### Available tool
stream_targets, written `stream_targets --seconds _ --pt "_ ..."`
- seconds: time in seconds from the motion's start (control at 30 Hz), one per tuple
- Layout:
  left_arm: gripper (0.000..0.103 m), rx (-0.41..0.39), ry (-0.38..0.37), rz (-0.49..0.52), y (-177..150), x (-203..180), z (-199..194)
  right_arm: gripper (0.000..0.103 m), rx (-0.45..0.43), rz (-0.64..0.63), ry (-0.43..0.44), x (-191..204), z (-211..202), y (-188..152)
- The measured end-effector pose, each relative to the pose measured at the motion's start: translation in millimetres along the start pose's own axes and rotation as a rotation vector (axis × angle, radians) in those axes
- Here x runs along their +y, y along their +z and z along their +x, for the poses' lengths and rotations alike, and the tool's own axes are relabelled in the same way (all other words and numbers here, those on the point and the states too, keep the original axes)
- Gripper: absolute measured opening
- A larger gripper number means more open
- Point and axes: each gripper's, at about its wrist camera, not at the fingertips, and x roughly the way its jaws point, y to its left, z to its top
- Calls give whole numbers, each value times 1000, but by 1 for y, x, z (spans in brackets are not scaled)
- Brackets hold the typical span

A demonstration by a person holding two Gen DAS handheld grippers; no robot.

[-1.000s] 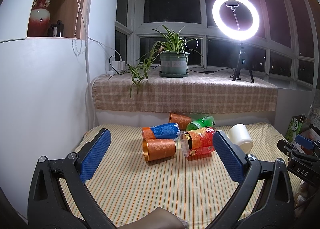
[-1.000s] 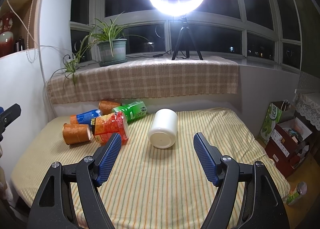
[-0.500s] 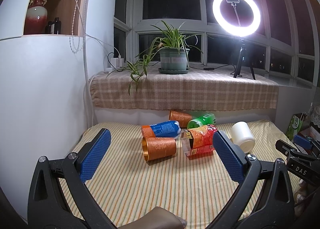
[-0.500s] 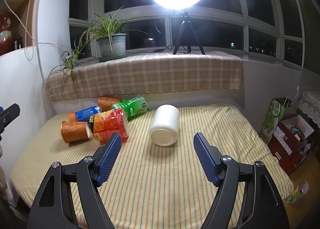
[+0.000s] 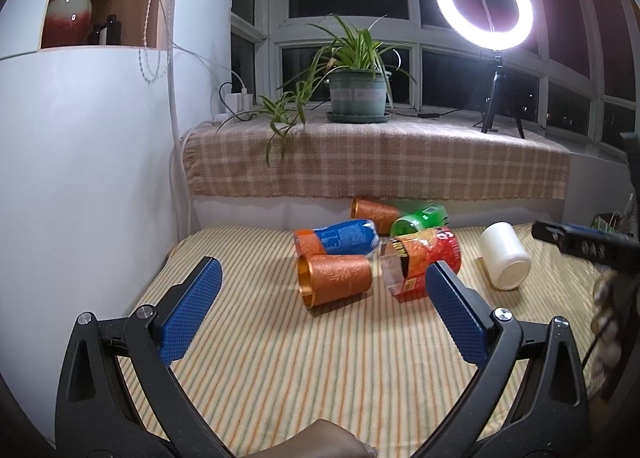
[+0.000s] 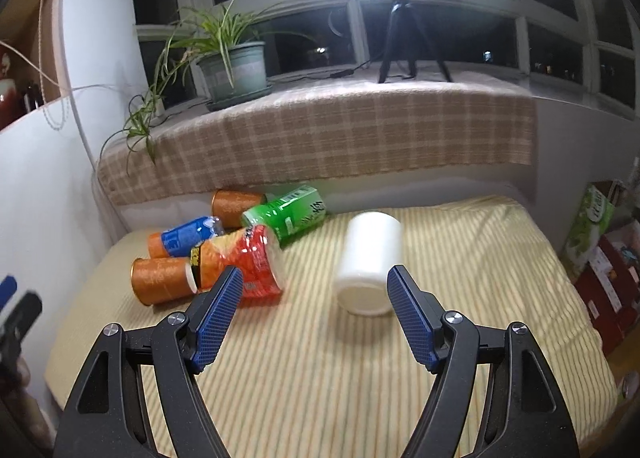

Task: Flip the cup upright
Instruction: 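Move the right tool down to the green tea bottle and close on it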

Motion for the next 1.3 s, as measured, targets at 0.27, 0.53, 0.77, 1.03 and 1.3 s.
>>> stream_targets --seconds 0.27,0.53,0.77,1.03,1.3 --pt "103 27 17 0 -8 16 12 75 159 118 82 -5 59 40" --pt "103 56 35 -17 -17 36 21 75 300 287 95 -10 128 72" --pt "103 69 57 -52 -22 57 28 75 430 418 65 -6 190 80" --pt "103 86 87 -88 -27 81 37 75 515 482 4 2 239 83" --pt "103 98 110 -113 -32 98 44 75 587 564 -37 -1 276 82"
